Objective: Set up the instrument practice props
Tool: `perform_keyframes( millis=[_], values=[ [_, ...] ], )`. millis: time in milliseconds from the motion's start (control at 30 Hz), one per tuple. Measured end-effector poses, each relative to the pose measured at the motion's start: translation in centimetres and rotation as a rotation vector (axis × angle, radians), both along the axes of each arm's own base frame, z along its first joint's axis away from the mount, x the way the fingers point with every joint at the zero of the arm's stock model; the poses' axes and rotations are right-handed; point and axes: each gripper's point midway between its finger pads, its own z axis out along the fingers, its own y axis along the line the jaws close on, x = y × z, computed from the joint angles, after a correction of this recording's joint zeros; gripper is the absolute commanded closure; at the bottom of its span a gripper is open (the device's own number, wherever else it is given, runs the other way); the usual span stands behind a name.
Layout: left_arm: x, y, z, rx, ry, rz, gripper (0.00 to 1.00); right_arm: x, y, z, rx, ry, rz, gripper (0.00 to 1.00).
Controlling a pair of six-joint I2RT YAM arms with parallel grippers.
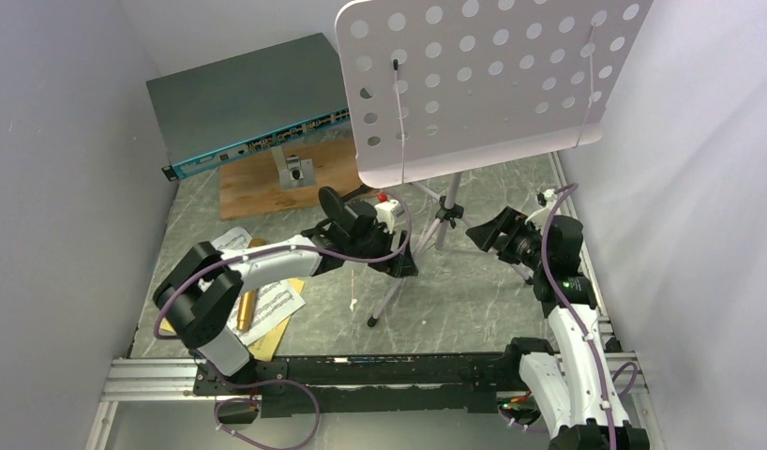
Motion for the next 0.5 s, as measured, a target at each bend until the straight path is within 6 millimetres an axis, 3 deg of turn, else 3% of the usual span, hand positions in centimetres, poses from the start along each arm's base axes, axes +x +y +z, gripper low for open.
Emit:
perform_keyframes(
  millis=[133, 300, 400, 500],
  values=[
    [-1.0, 2.5, 0.8, 0.051, -0.002, 0.032, 0.13, 0.0, -0.2, 1.0, -0.026, -0.031, 0.002, 0.19],
    [-1.7, 5.6, 5.1, 0.063, -0.082, 0.099, 0.18, 0.2, -0.4, 1.9, -0.048, -0.063, 0.0, 0.19],
    [-1.9, 8.5, 7.0, 0.1, -0.11, 0.193, 0.23, 0.2, -0.4, 1.9, -0.05, -0.063, 0.001, 0.19],
    [-1.5, 13.3, 7.5, 0.173, -0.082, 0.397, 0.16, 0.2, -0.4, 1.9, -0.05, -0.063, 0.001, 0.19]
  ],
)
